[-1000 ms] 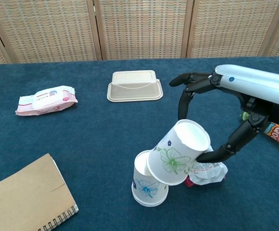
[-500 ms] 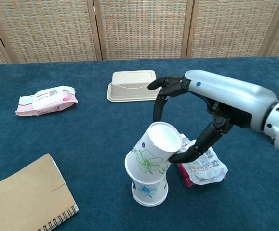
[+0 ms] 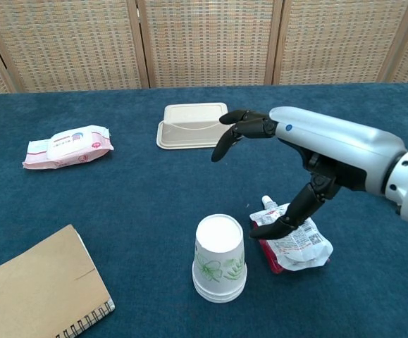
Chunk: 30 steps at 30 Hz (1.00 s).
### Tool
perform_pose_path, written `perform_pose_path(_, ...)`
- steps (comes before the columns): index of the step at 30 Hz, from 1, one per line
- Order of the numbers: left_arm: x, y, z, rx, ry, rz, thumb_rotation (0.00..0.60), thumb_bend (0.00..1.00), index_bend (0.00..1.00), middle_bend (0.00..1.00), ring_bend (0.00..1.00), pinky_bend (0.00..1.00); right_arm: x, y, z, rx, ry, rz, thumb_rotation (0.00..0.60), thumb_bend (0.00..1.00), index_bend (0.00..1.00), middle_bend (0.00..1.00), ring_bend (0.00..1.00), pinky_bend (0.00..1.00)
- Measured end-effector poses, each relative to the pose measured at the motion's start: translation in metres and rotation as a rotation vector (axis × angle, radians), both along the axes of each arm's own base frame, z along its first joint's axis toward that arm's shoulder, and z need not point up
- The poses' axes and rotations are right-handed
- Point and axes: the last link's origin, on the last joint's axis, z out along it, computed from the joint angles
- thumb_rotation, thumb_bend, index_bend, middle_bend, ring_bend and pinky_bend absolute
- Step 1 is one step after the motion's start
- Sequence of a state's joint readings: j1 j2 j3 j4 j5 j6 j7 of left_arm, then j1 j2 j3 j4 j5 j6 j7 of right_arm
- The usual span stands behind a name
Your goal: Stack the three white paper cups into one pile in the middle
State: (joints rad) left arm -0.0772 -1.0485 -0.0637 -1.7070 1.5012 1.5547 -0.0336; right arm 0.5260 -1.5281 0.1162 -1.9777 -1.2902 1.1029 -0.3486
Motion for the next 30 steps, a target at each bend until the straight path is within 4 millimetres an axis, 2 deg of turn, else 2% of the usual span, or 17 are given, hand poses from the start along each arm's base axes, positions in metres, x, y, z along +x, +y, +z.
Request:
perform_pose_path(5,0.0,0.0,0.0,0.001,0.001,0.001,0.6,0.3,0.08,0.0,0.0,0.02,-0.011,0.0,0.008,-0.024,0.021,-0.003,0.6,0.09,0.26,0.03,0.0,0.0)
perform_pose_path(11,-0.002,0.002,-0.003,-0.009,0.013,0.014,0.6,0.3,0.05,0.0,0.0,0.02,-0.044,-0.004,0.032,-0.122,0.098,-0.015,0.6,0.09,0.11,0.0,0.0,0.0)
perform_pose_path(18,-0.005,0.006,-0.009,-0.018,0.049,0.041,0.6,0.29,0.01,0.0,0.0,0.01,-0.116,-0.007,0.076,-0.325,0.314,-0.073,0.6,0.09,0.06,0.0,0.0,0.0)
perform_pose_path(30,-0.014,0.004,-0.019,-0.004,0.147,0.088,0.6,0.26,0.0,0.0,0.0,0.0,-0.216,0.02,0.126,-0.451,0.418,-0.271,0.6,0.09,0.06,0.0,0.0,0.0)
